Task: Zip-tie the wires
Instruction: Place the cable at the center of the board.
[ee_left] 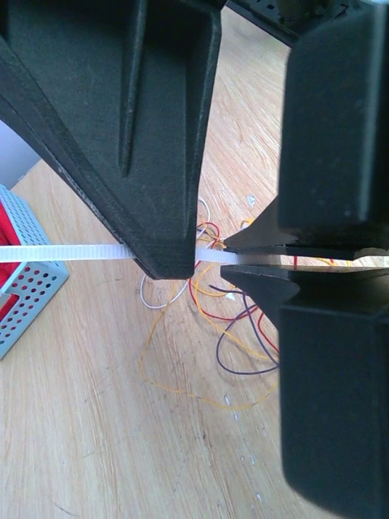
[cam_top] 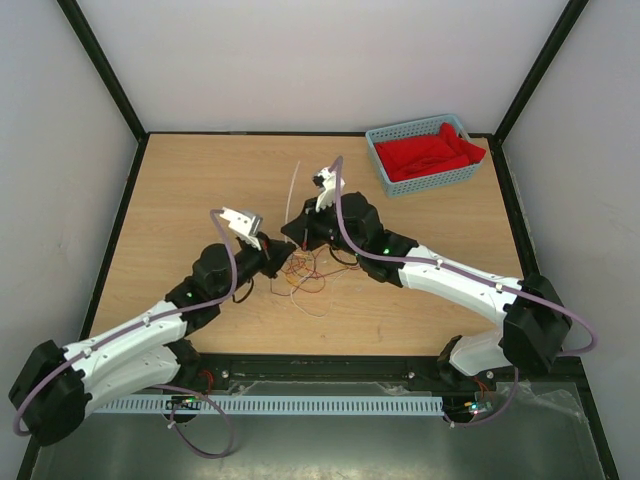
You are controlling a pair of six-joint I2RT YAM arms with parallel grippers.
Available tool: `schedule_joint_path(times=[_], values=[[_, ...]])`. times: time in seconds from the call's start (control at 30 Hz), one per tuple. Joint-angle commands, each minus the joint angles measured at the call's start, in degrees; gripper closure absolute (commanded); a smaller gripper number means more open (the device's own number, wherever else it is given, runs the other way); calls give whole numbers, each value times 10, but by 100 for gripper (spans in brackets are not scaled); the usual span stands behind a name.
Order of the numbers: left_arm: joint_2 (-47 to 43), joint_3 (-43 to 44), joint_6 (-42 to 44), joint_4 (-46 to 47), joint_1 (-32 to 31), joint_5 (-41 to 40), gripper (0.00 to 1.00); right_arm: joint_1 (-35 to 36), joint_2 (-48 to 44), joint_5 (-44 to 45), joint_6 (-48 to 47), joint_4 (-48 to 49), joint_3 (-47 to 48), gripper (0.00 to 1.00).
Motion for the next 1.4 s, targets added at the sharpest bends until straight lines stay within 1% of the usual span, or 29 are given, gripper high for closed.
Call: schedule_joint_path(times=[0.0, 0.07, 0.13, 0.17, 0.2, 0.23, 0.27, 0.3, 0.43, 0.53, 0.57, 0.63, 0.77, 0.83, 0.9, 1.0, 1.1, 1.13, 1.23, 1.37], values=[[-31, -3, 17, -154, 4, 3, 100, -16, -47, -23, -13, 136, 14, 100], [-50, 20, 17, -207, 12, -3, 100, -25, -54, -44, -17, 142, 3, 99], [-66, 43, 12, -274, 25, -4, 100, -40, -64, -66, -16, 146, -9, 79], [-72, 53, 8, -299, 33, -1, 100, -50, -70, -78, -14, 146, -15, 68], [-80, 62, 6, -320, 42, 4, 100, -59, -76, -92, -14, 151, -21, 55], [-88, 71, 3, -342, 52, 8, 100, -74, -84, -105, -17, 155, -27, 45], [-94, 79, -2, -365, 65, 13, 100, -83, -92, -119, -22, 157, -33, 35], [-100, 89, -7, -388, 78, 20, 100, -91, -101, -128, -29, 157, -40, 29], [-117, 138, -23, -484, 142, 56, 100, -116, -142, -140, -77, 157, -74, 14], [-137, 160, -32, -510, 178, 98, 100, -118, -156, -137, -143, 163, -106, 2], [-143, 163, -40, -515, 191, 111, 100, -119, -156, -139, -158, 169, -120, 0], [-148, 176, -56, -526, 220, 141, 100, -118, -153, -157, -189, 199, -148, 1], [-136, 202, -77, -569, 299, 202, 100, -118, -129, -213, -231, 303, -223, 1], [-121, 208, -84, -576, 341, 256, 100, -113, -104, -240, -248, 355, -243, 1], [-108, 209, -92, -575, 368, 287, 100, -102, -77, -264, -267, 413, -262, 1], [-102, 212, -95, -575, 378, 296, 100, -56, -37, -273, -319, 466, -273, 1], [-102, 213, -101, -575, 378, 293, 100, 5, 7, -225, -373, 504, -269, 1], [-102, 212, -103, -574, 379, 293, 100, 17, 24, -203, -376, 524, -265, 1], [-105, 212, -105, -574, 379, 297, 100, 41, 79, -185, -369, 574, -240, 1], [-108, 209, -110, -575, 378, 296, 100, 74, 141, -180, -379, 596, -200, 1]])
